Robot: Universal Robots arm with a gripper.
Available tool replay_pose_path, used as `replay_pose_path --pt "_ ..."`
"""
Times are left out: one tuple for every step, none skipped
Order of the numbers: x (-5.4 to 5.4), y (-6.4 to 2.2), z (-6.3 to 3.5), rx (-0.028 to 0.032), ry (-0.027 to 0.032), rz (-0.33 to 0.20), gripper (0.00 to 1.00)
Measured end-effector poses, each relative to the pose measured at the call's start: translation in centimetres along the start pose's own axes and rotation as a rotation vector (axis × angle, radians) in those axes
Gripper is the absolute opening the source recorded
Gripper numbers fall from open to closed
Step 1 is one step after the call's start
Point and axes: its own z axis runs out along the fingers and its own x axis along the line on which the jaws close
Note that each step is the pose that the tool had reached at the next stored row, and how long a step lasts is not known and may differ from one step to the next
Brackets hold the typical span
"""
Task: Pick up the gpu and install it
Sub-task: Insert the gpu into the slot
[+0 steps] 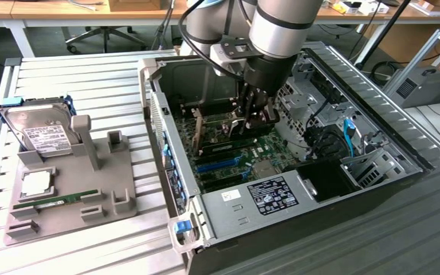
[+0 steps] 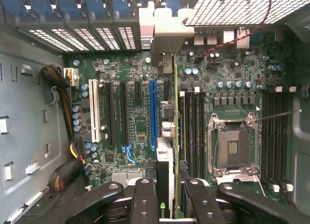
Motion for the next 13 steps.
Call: replay_pose_path --pt "0.00 0.00 0.00 0.0000 0.0000 0.000 0.27" --pt "0.00 0.00 0.02 0.0001 -0.0002 0.000 0.27" --pt "0.00 0.00 0.06 0.0002 -0.0004 0.000 0.27" --pt "0.00 0.00 0.10 0.0002 -0.0006 0.000 0.27" --pt "0.00 0.00 0.13 0.0002 -0.0004 0.000 0.27" --pt "0.00 0.00 0.18 0.0001 -0.0003 0.000 0.27" --pt "0.01 0.00 0.23 0.0002 -0.0004 0.000 0.27" --pt "0.01 0.00 0.27 0.0001 -0.0003 0.000 0.27" --pt "0.01 0.00 0.32 0.0001 -0.0003 0.000 0.27" --pt "0.01 0.00 0.36 0.0001 -0.0002 0.000 0.27" --pt "0.01 0.00 0.40 0.0001 -0.0001 0.000 0.27" --pt "0.01 0.00 0.42 0.0000 0.0000 0.000 0.27" --pt "0.01 0.02 0.44 0.0002 -0.0003 0.000 0.27"
